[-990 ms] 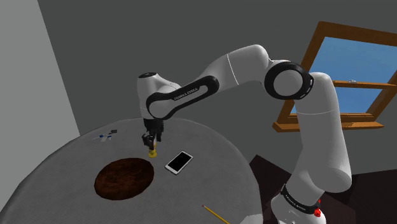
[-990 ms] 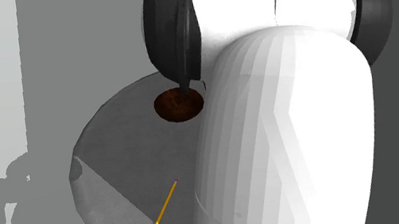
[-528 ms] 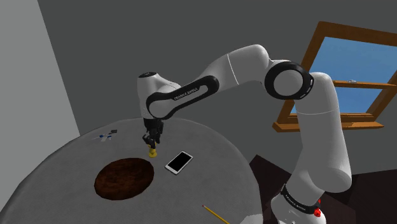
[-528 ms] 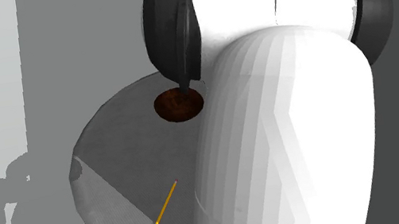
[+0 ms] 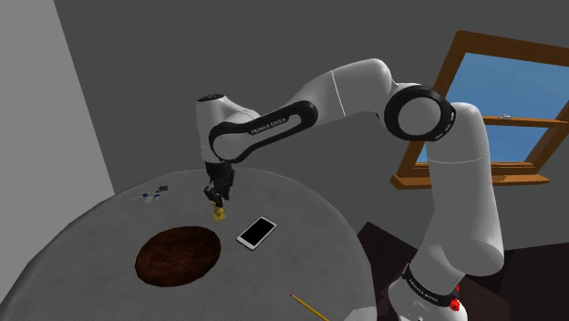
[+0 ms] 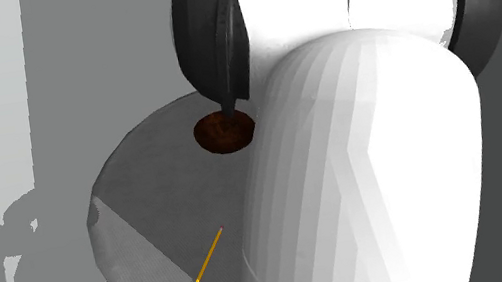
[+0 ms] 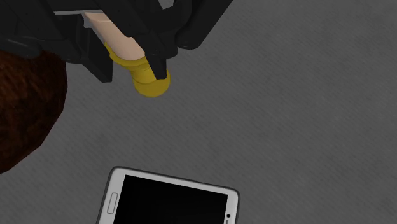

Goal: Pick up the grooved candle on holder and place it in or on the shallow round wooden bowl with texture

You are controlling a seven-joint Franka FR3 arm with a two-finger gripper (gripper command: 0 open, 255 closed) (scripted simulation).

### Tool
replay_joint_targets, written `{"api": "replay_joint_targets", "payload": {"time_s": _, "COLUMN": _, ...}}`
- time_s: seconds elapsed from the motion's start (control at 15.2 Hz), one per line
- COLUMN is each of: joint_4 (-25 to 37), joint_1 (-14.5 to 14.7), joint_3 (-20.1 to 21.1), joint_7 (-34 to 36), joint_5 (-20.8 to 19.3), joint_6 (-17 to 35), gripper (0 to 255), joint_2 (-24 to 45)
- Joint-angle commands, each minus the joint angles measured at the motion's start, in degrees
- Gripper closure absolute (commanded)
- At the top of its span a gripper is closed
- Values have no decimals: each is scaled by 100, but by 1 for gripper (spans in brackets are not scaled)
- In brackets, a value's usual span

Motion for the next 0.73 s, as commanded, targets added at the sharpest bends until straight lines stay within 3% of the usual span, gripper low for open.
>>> {"api": "replay_joint_targets", "payload": {"time_s": 0.0, "joint_4": 91, "joint_1": -3, "joint_3": 9, "joint_7": -19, "joint_5": 18, "joint_6": -137, "gripper": 255, "joint_2": -46}}
{"api": "replay_joint_targets", "payload": {"time_s": 0.66, "joint_4": 511, "joint_1": -9, "joint_3": 49, "joint_7": -86, "joint_5": 102, "joint_6": -790, "gripper": 255, "joint_2": -288}}
